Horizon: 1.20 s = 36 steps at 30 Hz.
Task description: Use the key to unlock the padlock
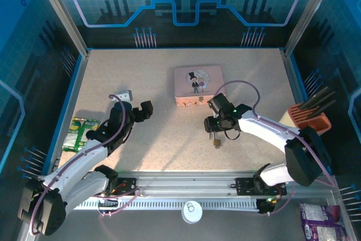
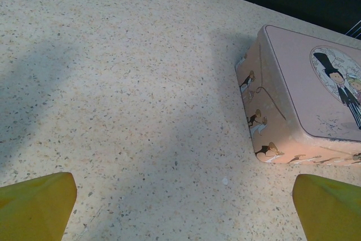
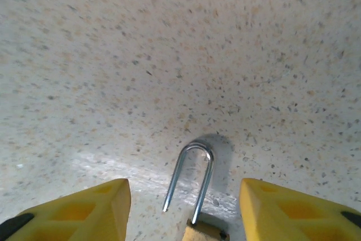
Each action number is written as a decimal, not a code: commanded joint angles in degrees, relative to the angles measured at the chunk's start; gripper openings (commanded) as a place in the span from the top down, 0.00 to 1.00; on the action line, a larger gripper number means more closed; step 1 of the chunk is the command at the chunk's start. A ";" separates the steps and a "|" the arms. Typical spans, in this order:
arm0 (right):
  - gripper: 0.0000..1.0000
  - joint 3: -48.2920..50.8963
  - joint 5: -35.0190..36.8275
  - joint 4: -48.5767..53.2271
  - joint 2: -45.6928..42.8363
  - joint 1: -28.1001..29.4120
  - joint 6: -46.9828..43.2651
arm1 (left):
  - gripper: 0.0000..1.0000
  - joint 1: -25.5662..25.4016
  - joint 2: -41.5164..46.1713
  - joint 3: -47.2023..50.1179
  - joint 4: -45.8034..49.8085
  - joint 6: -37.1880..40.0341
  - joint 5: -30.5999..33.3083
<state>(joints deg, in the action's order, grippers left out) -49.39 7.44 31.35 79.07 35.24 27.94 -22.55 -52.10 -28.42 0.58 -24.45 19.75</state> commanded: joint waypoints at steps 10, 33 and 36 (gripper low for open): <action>0.40 -3.37 8.47 -2.25 -14.77 -6.82 -12.99 | 0.01 0.69 -7.33 -3.98 -10.12 11.41 10.53; 0.14 33.56 20.59 -68.72 -16.95 -17.10 -31.77 | 0.01 8.87 -25.31 13.26 -55.47 31.56 4.40; 0.13 34.93 17.69 -75.95 -11.81 -19.04 -31.52 | 0.01 11.60 -29.67 13.25 -60.85 32.53 -1.34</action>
<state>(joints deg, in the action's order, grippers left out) -15.73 27.00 -31.09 64.47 18.04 -2.68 -13.17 -78.98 -15.88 -50.15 6.66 25.89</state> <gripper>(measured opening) 0.865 0.994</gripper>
